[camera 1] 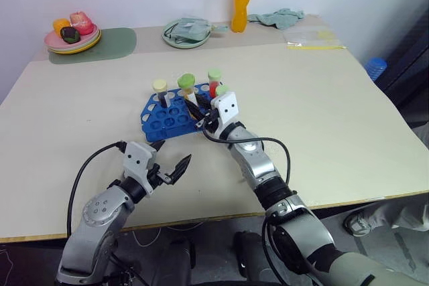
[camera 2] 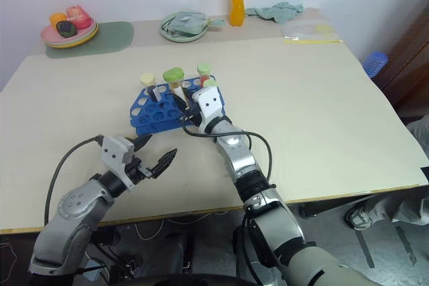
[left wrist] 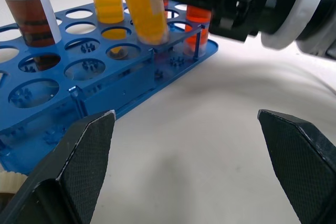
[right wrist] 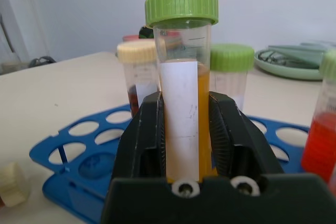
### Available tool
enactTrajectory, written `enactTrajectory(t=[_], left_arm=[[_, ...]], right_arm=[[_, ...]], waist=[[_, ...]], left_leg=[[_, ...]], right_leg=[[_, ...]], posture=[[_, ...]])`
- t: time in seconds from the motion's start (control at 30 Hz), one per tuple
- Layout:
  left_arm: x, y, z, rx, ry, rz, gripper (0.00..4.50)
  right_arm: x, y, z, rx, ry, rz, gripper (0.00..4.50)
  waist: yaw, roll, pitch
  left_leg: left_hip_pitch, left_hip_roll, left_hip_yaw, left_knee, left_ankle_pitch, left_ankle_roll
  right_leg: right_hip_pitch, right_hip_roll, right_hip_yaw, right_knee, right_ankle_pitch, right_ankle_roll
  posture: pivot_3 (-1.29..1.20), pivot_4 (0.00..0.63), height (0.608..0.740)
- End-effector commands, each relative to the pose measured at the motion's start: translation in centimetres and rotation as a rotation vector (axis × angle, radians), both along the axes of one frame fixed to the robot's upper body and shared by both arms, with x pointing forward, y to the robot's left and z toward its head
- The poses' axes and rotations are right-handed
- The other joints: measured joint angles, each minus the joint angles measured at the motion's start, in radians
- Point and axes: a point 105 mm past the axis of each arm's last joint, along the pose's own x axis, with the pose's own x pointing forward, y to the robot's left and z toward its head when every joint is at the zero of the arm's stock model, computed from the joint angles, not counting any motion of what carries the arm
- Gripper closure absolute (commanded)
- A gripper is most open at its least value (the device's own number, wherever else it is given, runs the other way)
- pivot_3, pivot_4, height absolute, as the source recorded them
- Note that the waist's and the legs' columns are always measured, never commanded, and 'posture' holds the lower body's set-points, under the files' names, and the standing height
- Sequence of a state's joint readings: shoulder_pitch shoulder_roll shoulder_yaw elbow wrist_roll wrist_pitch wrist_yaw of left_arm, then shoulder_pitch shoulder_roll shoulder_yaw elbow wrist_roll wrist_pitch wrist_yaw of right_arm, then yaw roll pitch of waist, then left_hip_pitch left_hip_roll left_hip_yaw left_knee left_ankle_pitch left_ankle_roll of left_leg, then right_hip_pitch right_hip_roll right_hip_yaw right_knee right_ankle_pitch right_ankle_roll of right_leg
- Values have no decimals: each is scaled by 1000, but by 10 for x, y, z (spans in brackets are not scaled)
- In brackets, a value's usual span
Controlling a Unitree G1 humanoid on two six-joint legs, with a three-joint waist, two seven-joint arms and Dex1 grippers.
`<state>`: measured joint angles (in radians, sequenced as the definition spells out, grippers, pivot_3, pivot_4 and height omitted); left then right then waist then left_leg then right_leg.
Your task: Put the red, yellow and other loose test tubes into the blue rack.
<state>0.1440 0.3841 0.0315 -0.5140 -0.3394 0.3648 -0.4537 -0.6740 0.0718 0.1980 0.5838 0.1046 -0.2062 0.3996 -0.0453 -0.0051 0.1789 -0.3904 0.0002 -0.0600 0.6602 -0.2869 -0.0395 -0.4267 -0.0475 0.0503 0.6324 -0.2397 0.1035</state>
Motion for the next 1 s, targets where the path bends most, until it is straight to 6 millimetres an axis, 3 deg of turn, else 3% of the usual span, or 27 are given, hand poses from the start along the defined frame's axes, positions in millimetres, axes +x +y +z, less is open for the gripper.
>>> enactTrajectory(t=[0.03,0.13,0.17,0.3,0.43,0.5,0.57,0.7,0.83,1.0], left_arm=[[-1,3,11,0,-41,18,0],[2,12,14,-7,-25,64,0],[3,16,15,-8,-10,77,0],[12,46,29,39,62,186,0],[22,83,38,275,211,318,0],[23,85,45,286,308,270,0],[18,86,39,313,485,219,0],[18,89,32,393,761,154,0],[25,89,26,487,825,162,0],[36,79,19,454,845,165,0]], right_arm=[[-8,3,18,74,-56,34,1990],[-14,3,34,63,-132,42,356],[-16,3,39,52,-154,51,76],[-30,-4,54,-12,-187,131,76],[-42,-18,47,-162,-122,222,76],[-48,-25,38,-254,-75,270,76],[-59,-30,36,-311,-58,342,76],[-88,-41,42,-405,-53,531,76],[-99,-42,38,-468,-62,596,76],[-110,-39,34,-483,-65,633,76]], waist=[[0,0,0],[0,0,0],[0,0,0],[2,0,0],[2,0,0],[3,-1,0],[1,-1,0],[-2,-1,2],[-3,-1,2],[4,-3,2]], left_leg=[[0,0,0,0,0,0],[0,0,0,0,0,0],[0,0,0,0,0,0],[0,0,-1,0,0,0],[0,-1,-2,1,0,0],[0,-1,-2,1,0,0],[0,-1,-2,1,0,0],[0,-1,-2,0,0,0],[1,-1,-2,0,0,0],[-1,-1,-1,0,0,-1]], right_leg=[[0,0,0,0,0,0],[0,0,0,0,0,0],[0,0,0,0,0,0],[0,0,0,0,0,0],[1,0,-1,1,0,0],[1,0,-1,1,0,0],[1,0,-1,1,0,0],[1,1,-1,1,0,0],[1,1,-1,1,0,0],[0,1,-1,0,0,0]], posture=[[0,150,740],[0,150,740],[0,150,740],[0,150,740],[0,150,740],[0,150,740],[0,150,740],[0,150,740],[0,150,740],[0,150,740]])
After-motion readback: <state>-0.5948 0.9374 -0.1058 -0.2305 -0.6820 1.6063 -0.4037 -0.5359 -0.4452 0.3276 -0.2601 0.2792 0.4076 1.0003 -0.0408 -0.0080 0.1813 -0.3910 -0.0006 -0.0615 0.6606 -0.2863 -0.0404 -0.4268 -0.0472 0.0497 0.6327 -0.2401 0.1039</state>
